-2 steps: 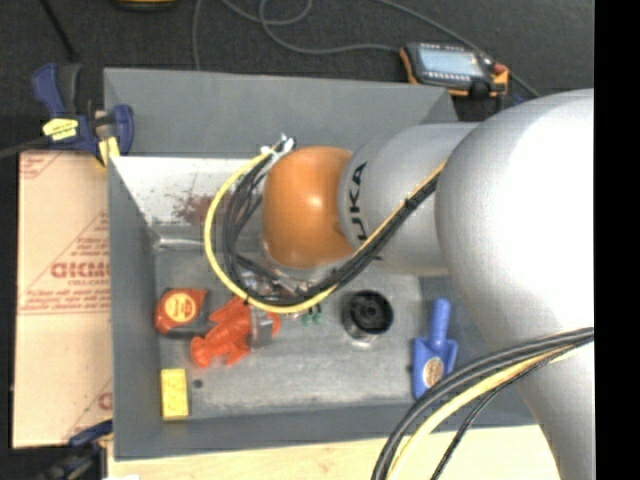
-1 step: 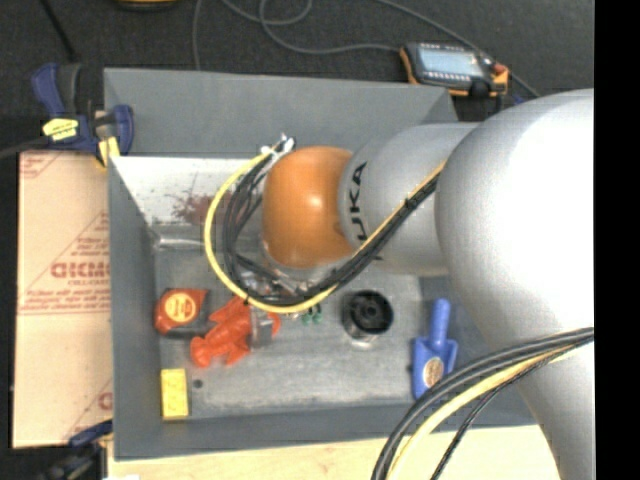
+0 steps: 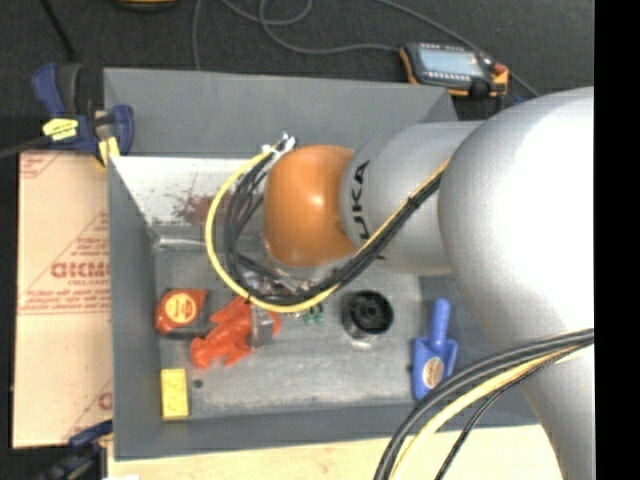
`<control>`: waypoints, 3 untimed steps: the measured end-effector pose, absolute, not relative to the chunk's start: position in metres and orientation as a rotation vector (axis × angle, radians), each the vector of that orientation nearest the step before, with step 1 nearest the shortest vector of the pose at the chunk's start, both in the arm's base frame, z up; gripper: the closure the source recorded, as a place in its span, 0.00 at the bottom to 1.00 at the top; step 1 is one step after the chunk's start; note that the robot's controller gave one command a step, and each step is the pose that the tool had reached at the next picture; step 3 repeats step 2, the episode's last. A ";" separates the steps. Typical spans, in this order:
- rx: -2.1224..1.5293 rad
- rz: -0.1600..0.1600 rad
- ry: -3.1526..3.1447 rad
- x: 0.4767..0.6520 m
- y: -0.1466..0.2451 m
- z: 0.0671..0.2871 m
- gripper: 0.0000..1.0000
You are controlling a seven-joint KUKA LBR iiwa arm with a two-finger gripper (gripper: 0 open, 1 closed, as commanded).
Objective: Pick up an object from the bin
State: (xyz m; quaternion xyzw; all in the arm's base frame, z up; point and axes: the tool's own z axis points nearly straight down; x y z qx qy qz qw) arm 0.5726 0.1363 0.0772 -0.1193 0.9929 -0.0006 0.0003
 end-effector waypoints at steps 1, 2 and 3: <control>-0.373 -0.002 3.125 0.571 0.136 0.098 1.00; -0.371 -0.002 3.120 0.572 0.136 0.121 1.00; -0.371 -0.002 3.120 0.572 0.136 0.121 1.00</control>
Offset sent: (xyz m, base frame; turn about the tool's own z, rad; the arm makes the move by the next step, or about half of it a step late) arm 0.0000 -0.0001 0.0068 0.0000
